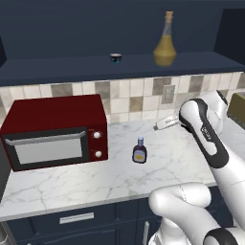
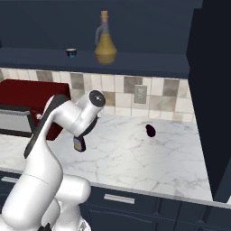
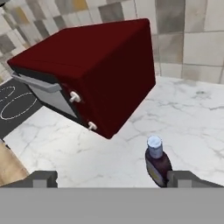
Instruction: Pick the oil and vinegar bottle and condiment bottle from the counter and place them in the cabinet.
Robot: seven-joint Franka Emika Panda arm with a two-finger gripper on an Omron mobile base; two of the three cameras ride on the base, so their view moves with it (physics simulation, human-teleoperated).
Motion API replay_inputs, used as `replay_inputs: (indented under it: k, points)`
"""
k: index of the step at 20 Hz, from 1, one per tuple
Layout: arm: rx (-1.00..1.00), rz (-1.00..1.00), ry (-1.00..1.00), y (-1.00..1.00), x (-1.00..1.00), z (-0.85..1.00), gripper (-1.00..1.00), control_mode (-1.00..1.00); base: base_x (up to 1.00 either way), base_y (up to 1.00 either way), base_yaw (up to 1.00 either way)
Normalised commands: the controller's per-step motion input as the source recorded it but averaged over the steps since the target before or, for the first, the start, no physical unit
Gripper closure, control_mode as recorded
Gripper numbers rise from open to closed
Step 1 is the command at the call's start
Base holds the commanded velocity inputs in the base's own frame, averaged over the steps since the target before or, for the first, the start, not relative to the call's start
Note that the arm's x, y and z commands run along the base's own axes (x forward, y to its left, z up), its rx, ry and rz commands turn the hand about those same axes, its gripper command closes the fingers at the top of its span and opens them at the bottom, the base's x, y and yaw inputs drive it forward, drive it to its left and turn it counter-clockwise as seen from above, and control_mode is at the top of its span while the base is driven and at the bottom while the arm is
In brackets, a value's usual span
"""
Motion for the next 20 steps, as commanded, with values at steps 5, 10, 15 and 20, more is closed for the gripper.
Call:
replay_inputs:
  k: [5, 10, 15, 20]
  points:
    - [-0.03, 0.19, 0.00, -0.10, 0.17, -0.41, -1.00, -1.00, 0.00, 0.00, 0.00]
    - [-0.03, 0.21, 0.00, -0.06, 0.11, -0.40, -1.00, -1.00, 0.00, 0.00, 0.00]
    - [-0.07, 0.14, -0.01, 0.00, 0.01, -0.30, -1.00, -1.00, 0.00, 0.00, 0.00]
    - [-0.09, 0.07, -0.07, -0.04, 0.00, -0.10, -1.00, -1.00, 0.00, 0.00, 0.00]
